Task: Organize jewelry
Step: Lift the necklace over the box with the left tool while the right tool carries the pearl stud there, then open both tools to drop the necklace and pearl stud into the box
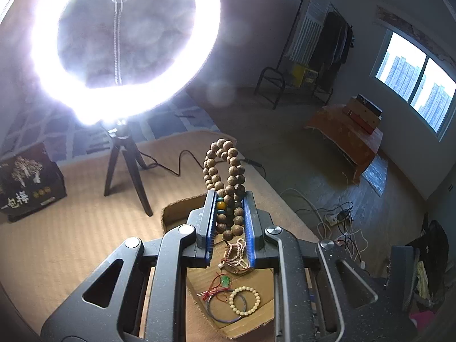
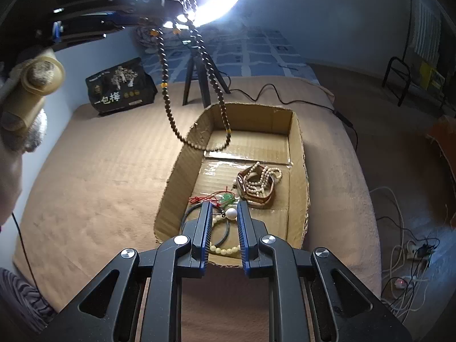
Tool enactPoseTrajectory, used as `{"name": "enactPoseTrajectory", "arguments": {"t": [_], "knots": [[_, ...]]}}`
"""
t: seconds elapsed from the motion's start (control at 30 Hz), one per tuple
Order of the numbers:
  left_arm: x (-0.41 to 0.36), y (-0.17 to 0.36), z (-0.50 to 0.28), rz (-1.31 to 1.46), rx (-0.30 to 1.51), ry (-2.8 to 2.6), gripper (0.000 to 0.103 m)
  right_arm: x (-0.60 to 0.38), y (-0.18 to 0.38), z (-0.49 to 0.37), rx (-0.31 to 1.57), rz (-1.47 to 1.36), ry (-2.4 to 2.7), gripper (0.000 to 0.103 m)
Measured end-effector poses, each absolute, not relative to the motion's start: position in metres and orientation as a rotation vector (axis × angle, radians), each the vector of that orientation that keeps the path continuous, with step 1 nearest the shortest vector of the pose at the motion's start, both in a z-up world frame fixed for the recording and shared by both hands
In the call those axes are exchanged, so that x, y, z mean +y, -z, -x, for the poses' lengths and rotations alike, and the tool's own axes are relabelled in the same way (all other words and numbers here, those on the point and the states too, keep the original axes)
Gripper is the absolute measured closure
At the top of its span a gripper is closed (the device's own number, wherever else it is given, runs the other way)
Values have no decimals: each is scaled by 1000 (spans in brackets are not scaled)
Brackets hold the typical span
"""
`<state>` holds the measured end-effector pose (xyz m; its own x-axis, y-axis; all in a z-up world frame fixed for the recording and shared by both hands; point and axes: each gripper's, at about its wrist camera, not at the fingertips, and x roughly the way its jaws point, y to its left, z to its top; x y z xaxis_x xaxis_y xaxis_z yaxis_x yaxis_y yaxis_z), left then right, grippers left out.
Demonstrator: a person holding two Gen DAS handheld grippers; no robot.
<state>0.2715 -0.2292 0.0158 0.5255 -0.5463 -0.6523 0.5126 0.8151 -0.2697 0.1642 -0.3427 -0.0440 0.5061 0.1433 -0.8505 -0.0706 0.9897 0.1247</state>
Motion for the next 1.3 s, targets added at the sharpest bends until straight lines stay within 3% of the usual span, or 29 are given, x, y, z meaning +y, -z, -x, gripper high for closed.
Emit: {"name": "enactPoseTrajectory", "arguments": {"t": [0.57, 1.13, 1.23, 1.3], "knots": [[-243, 44, -291, 32, 911, 619, 87, -350, 68, -175, 1108, -116, -86, 87], [-254, 59, -290, -13, 948, 588, 86, -345, 69, -175, 1105, -87, -63, 87], [-255, 61, -290, -22, 948, 576, 80, -345, 69, -176, 1106, -83, -59, 80], [-254, 61, -290, -21, 947, 573, 66, -344, 68, -176, 1099, -77, -55, 69]]}}
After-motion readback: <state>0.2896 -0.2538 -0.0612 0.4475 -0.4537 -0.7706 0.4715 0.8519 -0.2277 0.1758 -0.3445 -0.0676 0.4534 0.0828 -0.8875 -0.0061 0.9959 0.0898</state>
